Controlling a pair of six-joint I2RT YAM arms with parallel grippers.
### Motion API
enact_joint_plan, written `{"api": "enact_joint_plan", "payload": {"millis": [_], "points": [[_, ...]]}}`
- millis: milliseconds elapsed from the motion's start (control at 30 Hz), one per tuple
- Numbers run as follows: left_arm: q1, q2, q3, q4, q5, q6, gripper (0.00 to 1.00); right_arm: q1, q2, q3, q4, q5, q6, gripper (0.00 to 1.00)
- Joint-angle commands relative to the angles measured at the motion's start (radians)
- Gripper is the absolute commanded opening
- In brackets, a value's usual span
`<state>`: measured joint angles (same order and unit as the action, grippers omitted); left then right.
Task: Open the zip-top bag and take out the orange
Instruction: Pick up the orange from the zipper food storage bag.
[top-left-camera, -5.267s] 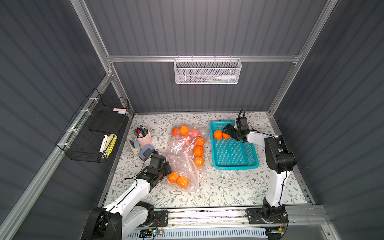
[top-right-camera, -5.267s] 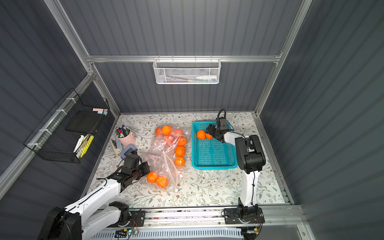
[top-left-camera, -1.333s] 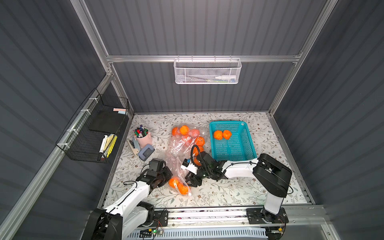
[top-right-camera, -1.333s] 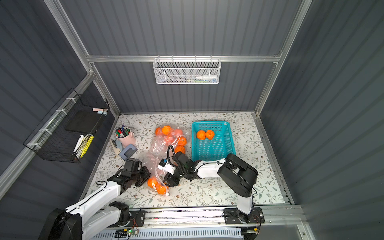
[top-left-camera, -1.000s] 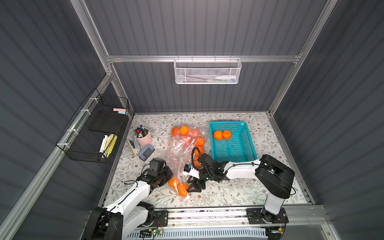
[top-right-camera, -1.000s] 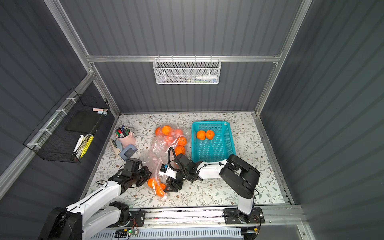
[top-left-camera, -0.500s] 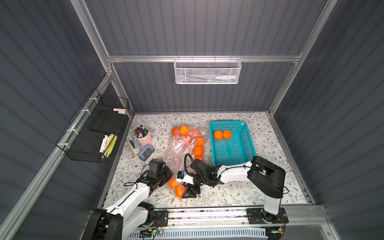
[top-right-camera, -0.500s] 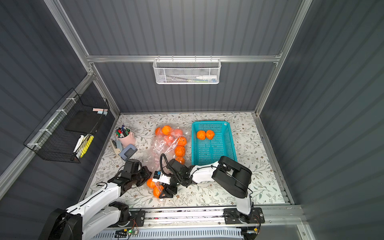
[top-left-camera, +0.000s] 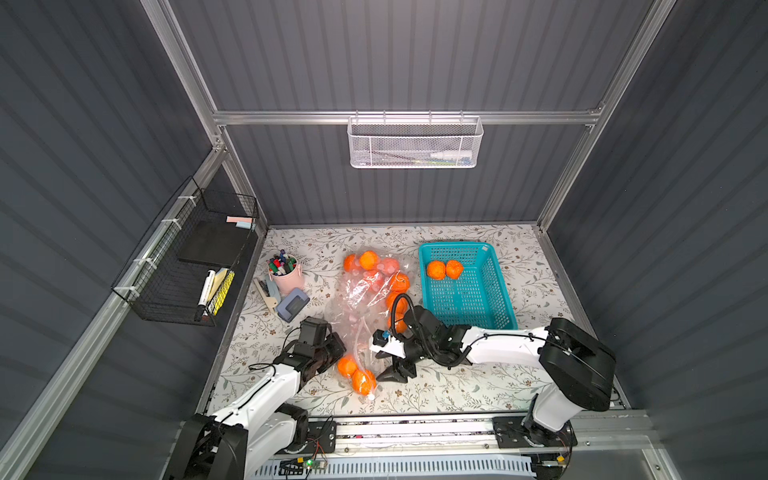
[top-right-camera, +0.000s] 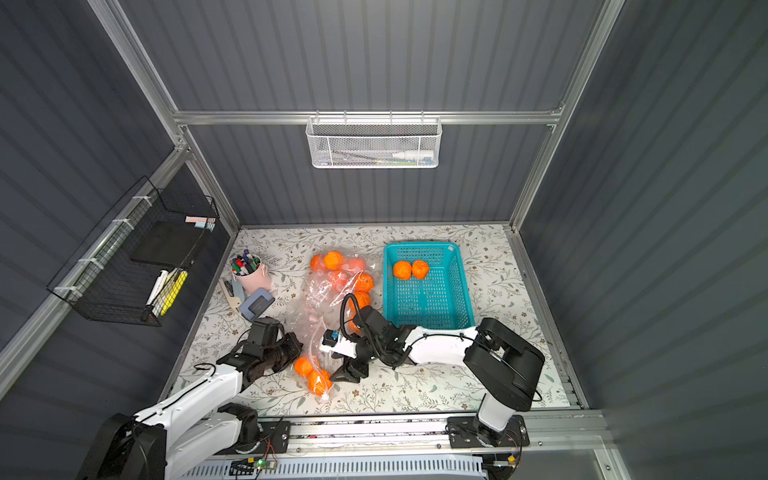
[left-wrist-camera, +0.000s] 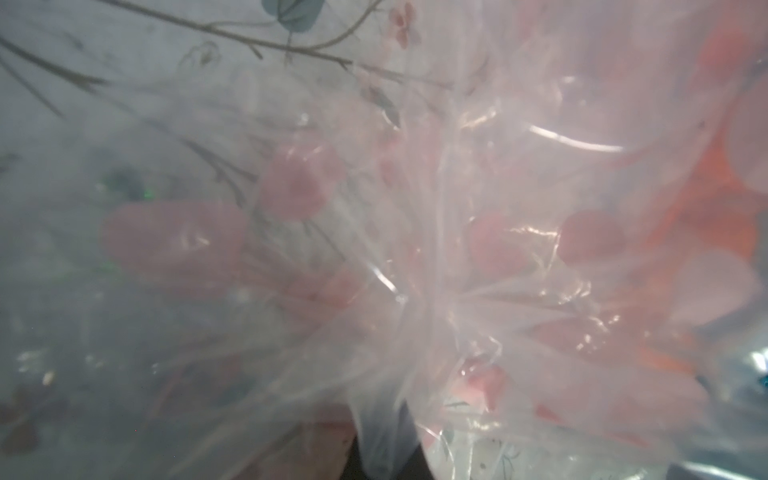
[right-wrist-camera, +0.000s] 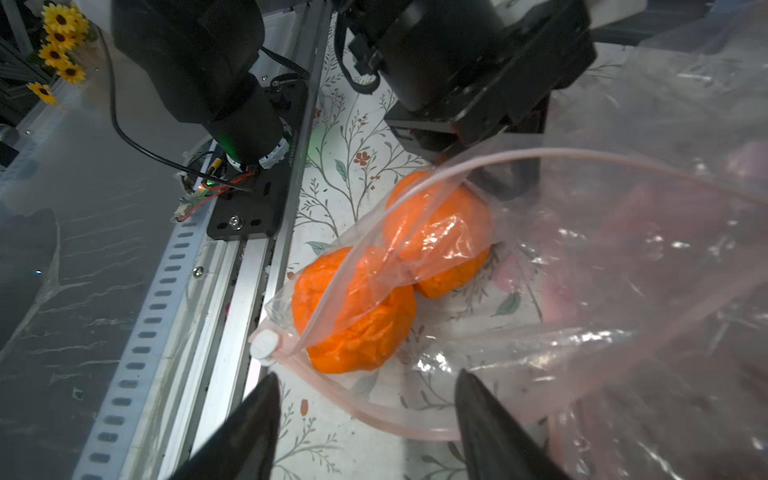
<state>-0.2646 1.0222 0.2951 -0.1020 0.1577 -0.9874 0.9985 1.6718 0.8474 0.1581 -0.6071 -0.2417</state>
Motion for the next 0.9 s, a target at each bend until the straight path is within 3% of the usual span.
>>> {"api": "enact_joint_plan", "payload": {"millis": [0, 100, 233, 700, 867], "points": [[0.003, 0.01, -0.009, -0.001, -0.001, 0.057, 0.0, 0.003, 0.059, 0.066, -0.053, 0.047, -0.029, 0.47], [0.002, 0.008, -0.011, -0.002, 0.008, 0.067, 0.0, 0.002, 0.108, 0.092, -0.053, 0.053, -0.04, 0.35], [0.002, 0.003, -0.014, -0.005, 0.012, 0.07, 0.0, 0.01, 0.138, 0.101, -0.048, -0.021, -0.055, 0.34], [0.003, 0.005, -0.039, 0.015, 0.013, 0.06, 0.0, 0.095, 0.205, 0.147, -0.032, -0.063, -0.087, 0.68], [0.002, 0.003, -0.05, 0.03, 0.013, 0.046, 0.0, 0.126, 0.241, 0.174, -0.033, -0.042, -0.076, 0.71]]}}
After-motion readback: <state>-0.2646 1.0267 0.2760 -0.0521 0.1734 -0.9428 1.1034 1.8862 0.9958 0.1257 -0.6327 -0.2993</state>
